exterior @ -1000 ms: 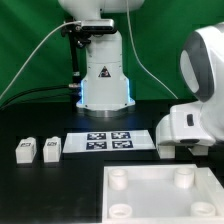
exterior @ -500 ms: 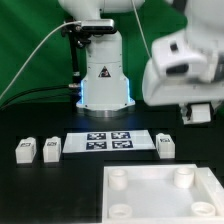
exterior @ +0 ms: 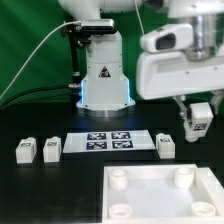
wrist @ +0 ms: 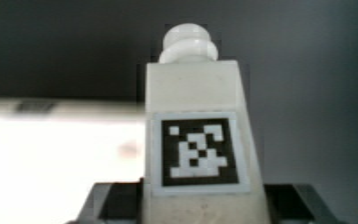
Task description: Assemble one leg
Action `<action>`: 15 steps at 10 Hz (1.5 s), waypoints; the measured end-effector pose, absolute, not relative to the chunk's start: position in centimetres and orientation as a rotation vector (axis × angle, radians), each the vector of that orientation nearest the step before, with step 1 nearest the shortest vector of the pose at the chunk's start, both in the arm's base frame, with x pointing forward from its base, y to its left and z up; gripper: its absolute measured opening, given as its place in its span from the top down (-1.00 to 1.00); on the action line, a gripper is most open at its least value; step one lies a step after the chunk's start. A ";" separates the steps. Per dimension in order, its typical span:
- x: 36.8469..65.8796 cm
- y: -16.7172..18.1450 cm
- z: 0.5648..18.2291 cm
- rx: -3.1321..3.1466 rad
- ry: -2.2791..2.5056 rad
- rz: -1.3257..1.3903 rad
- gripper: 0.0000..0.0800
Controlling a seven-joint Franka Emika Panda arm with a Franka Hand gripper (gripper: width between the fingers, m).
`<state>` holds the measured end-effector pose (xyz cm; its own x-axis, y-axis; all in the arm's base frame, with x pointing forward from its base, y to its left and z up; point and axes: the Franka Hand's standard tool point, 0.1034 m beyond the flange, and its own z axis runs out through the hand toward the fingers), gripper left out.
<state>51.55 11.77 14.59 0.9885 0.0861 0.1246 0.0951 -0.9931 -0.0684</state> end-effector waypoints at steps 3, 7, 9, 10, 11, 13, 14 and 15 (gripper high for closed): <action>58.5 10.3 20.7 -3.006 -0.142 -0.628 0.26; 57.8 10.5 19.9 -2.923 -0.138 -0.878 0.26; 57.8 10.4 19.9 -2.924 -0.141 -0.877 0.26; 57.8 10.4 19.6 -2.925 -0.143 -0.874 0.26; 58.9 10.3 19.3 -2.914 -0.159 -0.917 0.26; 61.7 10.1 17.2 -2.908 -0.157 -0.945 0.26; 62.4 10.2 15.8 -2.910 -0.136 -0.928 0.26; 63.0 10.2 14.8 -2.911 -0.119 -0.918 0.26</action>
Offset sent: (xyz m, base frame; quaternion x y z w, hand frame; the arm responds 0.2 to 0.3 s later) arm 0.0000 0.0000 0.0000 0.0000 0.2667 0.0000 0.9638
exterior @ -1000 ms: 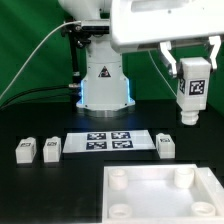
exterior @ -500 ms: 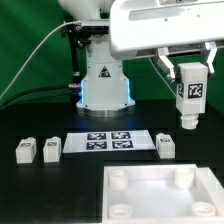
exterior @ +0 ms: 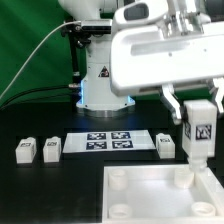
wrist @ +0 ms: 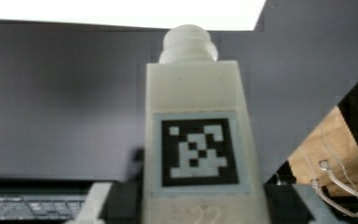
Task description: Assemble one leg
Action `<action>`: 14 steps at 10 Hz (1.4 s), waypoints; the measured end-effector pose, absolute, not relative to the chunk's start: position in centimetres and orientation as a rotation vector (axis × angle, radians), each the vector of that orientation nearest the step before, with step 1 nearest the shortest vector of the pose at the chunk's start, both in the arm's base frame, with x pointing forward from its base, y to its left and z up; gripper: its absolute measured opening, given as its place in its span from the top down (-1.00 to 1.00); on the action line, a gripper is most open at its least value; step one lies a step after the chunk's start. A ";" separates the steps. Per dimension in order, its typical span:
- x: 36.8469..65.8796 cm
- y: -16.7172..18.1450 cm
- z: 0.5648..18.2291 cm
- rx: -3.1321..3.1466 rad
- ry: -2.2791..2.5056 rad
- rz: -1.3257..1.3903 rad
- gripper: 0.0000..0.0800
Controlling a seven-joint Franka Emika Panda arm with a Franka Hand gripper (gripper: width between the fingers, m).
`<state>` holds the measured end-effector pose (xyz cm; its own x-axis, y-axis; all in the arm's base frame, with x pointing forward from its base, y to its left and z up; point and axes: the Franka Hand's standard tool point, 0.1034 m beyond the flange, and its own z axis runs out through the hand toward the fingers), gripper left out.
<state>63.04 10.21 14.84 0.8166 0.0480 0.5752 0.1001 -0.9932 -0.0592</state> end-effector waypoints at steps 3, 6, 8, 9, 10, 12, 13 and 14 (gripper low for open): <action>62.9 10.8 12.4 -2.918 -0.099 -0.876 0.26; 62.6 11.0 10.7 -2.925 -0.102 -0.852 0.26; 63.1 10.9 9.9 -2.927 -0.097 -0.848 0.26; 63.8 11.0 9.7 -2.923 -0.095 -0.857 0.26; 64.0 11.1 9.7 -2.917 -0.095 -0.874 0.26; 64.1 11.4 9.7 -2.901 -0.101 -0.919 0.26; 64.0 11.5 9.7 -2.898 -0.102 -0.929 0.26; 63.6 11.5 9.8 -2.901 -0.105 -0.919 0.26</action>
Offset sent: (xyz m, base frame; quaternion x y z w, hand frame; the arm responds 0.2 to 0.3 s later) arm 0.0014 0.0065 -0.0243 0.0120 0.0097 0.0152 0.9998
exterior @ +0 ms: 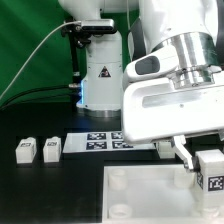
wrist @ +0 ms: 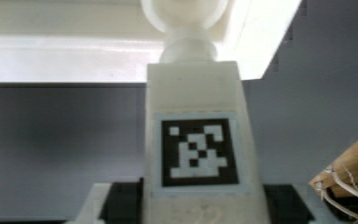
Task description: Assemble one leg
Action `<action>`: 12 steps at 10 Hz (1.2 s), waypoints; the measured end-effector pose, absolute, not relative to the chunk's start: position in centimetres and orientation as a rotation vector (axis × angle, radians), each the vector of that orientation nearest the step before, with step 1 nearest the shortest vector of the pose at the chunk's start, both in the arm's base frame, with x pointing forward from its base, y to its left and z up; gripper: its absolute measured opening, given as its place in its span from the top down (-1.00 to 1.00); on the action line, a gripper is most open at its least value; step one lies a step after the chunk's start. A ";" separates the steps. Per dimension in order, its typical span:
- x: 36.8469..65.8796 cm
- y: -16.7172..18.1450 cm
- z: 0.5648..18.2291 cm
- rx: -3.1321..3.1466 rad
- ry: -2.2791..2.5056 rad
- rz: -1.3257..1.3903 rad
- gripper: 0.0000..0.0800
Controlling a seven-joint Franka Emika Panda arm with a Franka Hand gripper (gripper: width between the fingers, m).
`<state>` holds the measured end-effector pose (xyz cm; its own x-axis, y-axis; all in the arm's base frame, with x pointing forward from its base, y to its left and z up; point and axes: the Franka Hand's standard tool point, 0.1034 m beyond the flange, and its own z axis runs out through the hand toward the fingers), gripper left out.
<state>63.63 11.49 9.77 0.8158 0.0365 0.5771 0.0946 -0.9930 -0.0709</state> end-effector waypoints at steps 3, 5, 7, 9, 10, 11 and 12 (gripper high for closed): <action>61.7 11.7 10.1 -2.915 -0.121 -0.874 0.26; 61.0 11.6 9.6 -2.918 -0.125 -0.869 0.26; 61.3 11.7 9.7 -2.909 -0.125 -0.898 0.26; 61.8 11.7 10.0 -2.907 -0.129 -0.905 0.26; 62.0 11.5 10.0 -2.909 -0.132 -0.910 0.26; 62.3 11.2 9.9 -2.911 -0.133 -0.913 0.26; 62.4 11.1 9.8 -2.913 -0.135 -0.913 0.26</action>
Offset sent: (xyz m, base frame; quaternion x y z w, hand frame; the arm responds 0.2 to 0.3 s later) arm -0.0310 0.0023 -0.0033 0.0105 -0.0262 0.0043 0.9996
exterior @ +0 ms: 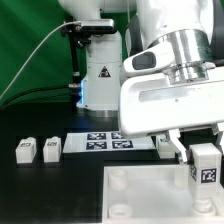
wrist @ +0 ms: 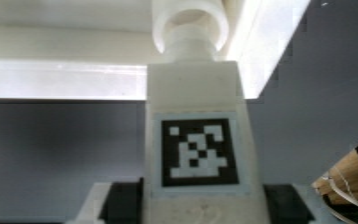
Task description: Assemble one leg
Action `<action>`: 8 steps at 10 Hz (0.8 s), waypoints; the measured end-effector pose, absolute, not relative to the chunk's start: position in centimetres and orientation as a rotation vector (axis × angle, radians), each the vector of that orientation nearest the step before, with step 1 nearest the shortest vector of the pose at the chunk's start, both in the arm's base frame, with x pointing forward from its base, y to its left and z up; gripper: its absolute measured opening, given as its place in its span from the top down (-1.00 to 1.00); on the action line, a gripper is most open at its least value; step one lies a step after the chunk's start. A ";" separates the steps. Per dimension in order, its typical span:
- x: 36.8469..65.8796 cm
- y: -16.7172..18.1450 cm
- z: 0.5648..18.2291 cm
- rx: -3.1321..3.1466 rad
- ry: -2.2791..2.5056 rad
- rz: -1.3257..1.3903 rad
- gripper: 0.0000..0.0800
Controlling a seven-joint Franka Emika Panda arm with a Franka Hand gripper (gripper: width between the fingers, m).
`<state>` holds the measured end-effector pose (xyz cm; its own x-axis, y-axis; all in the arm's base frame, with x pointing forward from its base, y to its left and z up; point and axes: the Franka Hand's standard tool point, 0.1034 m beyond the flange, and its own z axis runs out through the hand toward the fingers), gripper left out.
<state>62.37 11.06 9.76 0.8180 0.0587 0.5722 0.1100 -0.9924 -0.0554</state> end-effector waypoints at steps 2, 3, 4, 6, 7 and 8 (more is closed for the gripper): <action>62.5 11.1 9.7 -2.903 -0.137 -0.942 0.26; 62.5 11.2 9.6 -2.902 -0.140 -0.948 0.26; 62.5 11.2 9.6 -2.900 -0.142 -0.952 0.26; 62.5 11.4 9.6 -2.899 -0.148 -0.952 0.26; 62.4 11.4 9.7 -2.904 -0.150 -0.937 0.26; 62.1 11.4 9.9 -2.907 -0.154 -0.929 0.26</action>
Offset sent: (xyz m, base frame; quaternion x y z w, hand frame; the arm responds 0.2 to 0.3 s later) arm -0.0031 0.0066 -0.0118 0.0067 0.0043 0.0059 1.0000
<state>62.14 11.35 9.93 0.8103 0.0701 0.5818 0.1219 -0.9913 -0.0504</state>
